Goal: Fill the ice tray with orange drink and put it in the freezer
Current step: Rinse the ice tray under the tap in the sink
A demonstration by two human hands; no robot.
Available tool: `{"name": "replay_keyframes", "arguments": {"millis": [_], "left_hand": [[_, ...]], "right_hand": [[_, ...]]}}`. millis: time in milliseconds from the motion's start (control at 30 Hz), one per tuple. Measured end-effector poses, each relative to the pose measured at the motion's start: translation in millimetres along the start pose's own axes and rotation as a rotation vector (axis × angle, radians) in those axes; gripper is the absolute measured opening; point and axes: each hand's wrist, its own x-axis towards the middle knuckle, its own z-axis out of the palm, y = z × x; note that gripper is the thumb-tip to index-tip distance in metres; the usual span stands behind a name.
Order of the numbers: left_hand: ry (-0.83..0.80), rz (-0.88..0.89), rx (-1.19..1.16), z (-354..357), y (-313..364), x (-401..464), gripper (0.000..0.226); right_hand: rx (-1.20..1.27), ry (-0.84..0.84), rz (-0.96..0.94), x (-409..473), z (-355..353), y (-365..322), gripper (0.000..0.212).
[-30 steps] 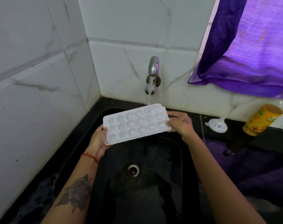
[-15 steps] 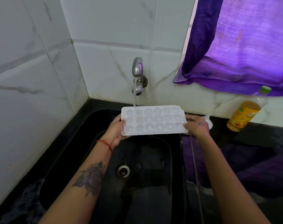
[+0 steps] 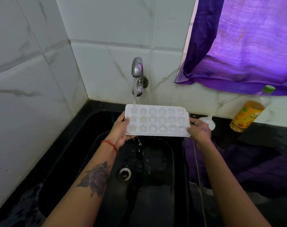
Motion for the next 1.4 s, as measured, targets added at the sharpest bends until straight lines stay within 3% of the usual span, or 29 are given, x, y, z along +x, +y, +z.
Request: {"name": "replay_keyframes", "arguments": {"millis": [167,333,533,633,733,867,1033,1100,1233,1400], "left_hand": [[0.12,0.067,-0.029,-25,4,-1,0.031],[0.407,0.152,-0.062,-58,8,-8,0.027],[0.551,0.141,-0.075,-93,7,-12,0.033],[0.572,0.145,-0.078,-100,2,-13,0.031],[0.571,0.117,-0.097,-104,-4,-13,0.032],[0.564,0.104,-0.11,-105,-6,-11,0.032],[0.549,0.097,-0.121,-105,-8,-10,0.033],[0.548,0.097,-0.124,-104,-9,-9,0.032],[0.54,0.081,-0.12,-103,-12,-7,0.031],[0.518,0.072,-0.129,-102,-15,-7,0.031]], "right_hand": [[0.053,-0.099,-0.011,-7,30,0,0.045],[0.031,-0.238,-0.003,-17,70,-10,0.04],[-0.16,-0.413,-0.001,-20,96,-31,0.033],[-0.269,-0.267,-0.146,-17,105,-44,0.039],[-0.192,-0.11,-0.282,-14,116,-68,0.039],[0.015,-0.221,-0.201,4,146,-111,0.059],[-0.161,-0.222,-0.184,25,169,-152,0.086],[-0.232,-0.224,-0.202,34,173,-152,0.079],[-0.264,-0.191,-0.299,45,179,-148,0.036],[0.091,-0.321,-0.096,45,174,-148,0.023]]}}
